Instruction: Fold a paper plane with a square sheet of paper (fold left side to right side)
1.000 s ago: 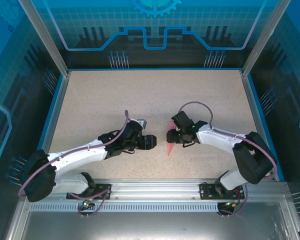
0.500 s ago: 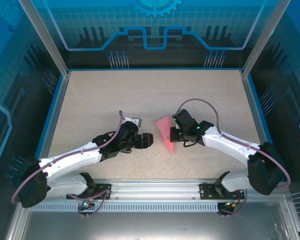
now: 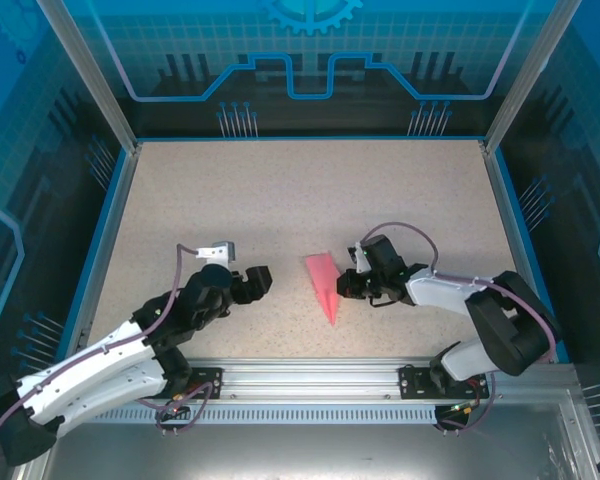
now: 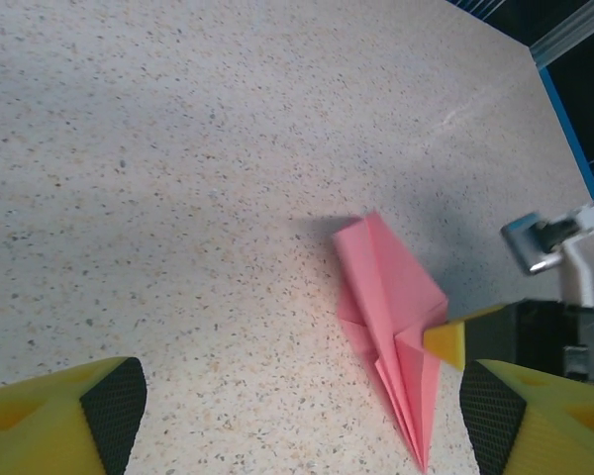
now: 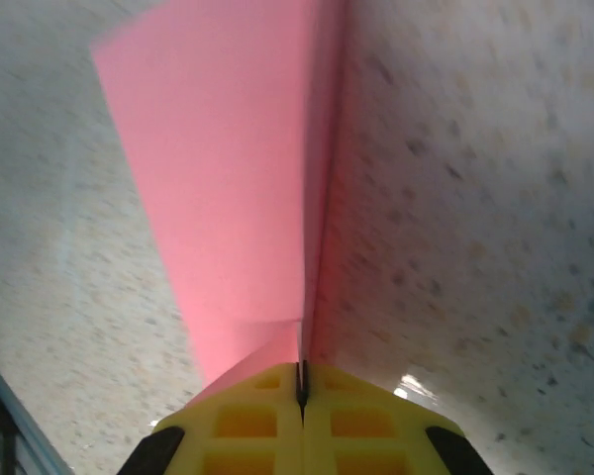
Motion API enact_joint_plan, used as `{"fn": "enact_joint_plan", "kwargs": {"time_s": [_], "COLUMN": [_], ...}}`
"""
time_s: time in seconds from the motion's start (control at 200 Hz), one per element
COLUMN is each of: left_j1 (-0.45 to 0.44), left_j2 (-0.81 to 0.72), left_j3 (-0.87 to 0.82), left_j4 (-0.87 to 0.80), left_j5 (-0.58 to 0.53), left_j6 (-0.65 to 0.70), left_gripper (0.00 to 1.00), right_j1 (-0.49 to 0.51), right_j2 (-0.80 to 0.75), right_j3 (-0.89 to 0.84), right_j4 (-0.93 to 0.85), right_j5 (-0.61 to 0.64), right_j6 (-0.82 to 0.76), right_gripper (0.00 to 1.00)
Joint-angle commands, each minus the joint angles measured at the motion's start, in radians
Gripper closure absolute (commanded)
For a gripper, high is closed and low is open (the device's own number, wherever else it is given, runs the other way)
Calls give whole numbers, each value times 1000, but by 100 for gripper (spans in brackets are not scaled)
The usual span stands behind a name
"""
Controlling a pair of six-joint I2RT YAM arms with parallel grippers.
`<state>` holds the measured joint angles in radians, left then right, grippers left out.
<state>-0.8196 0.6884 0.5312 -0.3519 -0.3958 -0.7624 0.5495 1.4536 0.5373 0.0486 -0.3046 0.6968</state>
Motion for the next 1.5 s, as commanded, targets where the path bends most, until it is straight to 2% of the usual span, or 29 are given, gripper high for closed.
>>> {"fn": "enact_joint_plan", "kwargs": {"time_s": [0.0, 0.16, 0.295, 0.43, 0.62, 0.775, 0.905, 1.08, 1.28, 1.416, 1.496], "left_j1": [8, 8, 8, 8, 9, 10, 10, 9, 10, 10, 10], "left_j2": [-30, -12, 26, 59, 85, 85, 89, 86, 76, 69, 68], "left_j3": [-20, -16, -5, 4, 15, 13, 4, -2, -4, -11, -11], "left_j4": [-41, -38, -32, -17, -11, -5, 20, 26, 14, 11, 10], "left_j5": [-46, -38, -29, -19, -11, -11, 7, 25, 23, 21, 23], "left_j6": [-25, -15, -8, -2, 9, 11, 23, 31, 31, 28, 28], "left_gripper": [14, 13, 12, 12, 11, 10, 6, 1, 1, 1, 1], "right_j1": [-34, -74, -82, -82, -76, -22, 75, 171, 214, 221, 227], "right_j2": [-1, -11, -52, -66, -160, -234, -198, -83, 6, 43, 59], "right_j3": [-9, -17, 0, 65, 109, 164, 212, 257, 304, 315, 317], "right_j4": [121, 38, -87, -287, -401, -503, -545, -541, -541, -544, -544], "right_j5": [-67, -33, 65, 203, 259, 294, 296, 323, 342, 361, 370], "right_j6": [-12, -67, -122, -170, -199, -195, -161, -111, -102, -98, -95], "right_gripper": [100, 100, 89, 78, 66, 55, 48, 45, 44, 47, 52]}}
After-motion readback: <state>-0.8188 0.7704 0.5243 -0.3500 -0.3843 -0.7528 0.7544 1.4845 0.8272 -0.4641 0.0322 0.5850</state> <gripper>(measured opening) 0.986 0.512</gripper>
